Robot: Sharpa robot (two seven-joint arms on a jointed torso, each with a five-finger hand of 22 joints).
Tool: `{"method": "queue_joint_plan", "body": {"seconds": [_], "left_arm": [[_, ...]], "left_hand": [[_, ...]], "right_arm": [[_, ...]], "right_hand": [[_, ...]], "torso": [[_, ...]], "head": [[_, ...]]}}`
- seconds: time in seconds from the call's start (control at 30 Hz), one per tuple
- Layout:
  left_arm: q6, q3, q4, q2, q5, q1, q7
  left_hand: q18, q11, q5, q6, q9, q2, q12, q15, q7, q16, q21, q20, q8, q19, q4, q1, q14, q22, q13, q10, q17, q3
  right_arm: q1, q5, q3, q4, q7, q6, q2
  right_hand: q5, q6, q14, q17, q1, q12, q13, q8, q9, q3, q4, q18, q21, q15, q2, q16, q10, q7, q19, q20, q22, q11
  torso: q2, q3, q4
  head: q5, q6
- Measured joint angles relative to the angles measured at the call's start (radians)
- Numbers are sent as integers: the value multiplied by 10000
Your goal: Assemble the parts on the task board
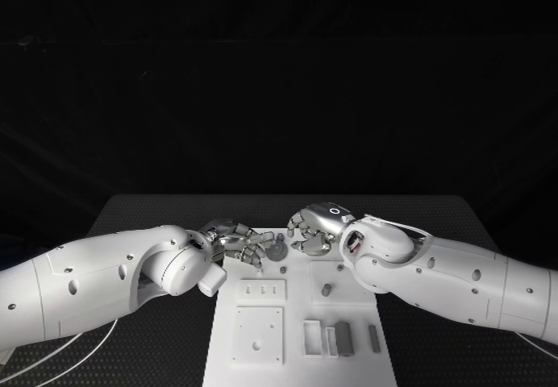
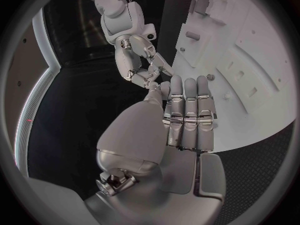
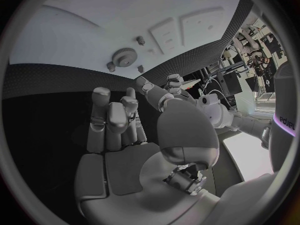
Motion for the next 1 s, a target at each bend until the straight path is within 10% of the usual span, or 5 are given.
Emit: {"method": "queue_joint_plan", "body": {"seconds": [0.4,1.0], "left_arm": [[680,-2,-149,-13,-1445,1,-950],[1664,-2,-109,161,-4407,1,-2226]], "left_hand": [[-58,-54,0,1,643,396,405,-89,-1,496,276,-91,467,91,-31,-85,19,437,524,21,170,-236],[-61,-54,-15,-4,993,-401,502,-124,-6,767,299,-125,394,55,396,608,-16,736,810,21,-11,259]], "right_arm": [[50,112,255,-147,-65,-100,-541],[122,1232,466,-378,-87,-121,-725]], "right_hand": [[0,0,1,1,0,0,-16,0,1,0,0,0,0,1,0,0,0,0,-1,3,0,0],[0,2,17,2,-39,-36,-15,-39,1,-1,1,-1,0,17,-39,0,14,0,-2,7,0,15]], "torso": [[-3,23,-12],[2,27,0]], "head": [[77,-95],[-16,-367]]}}
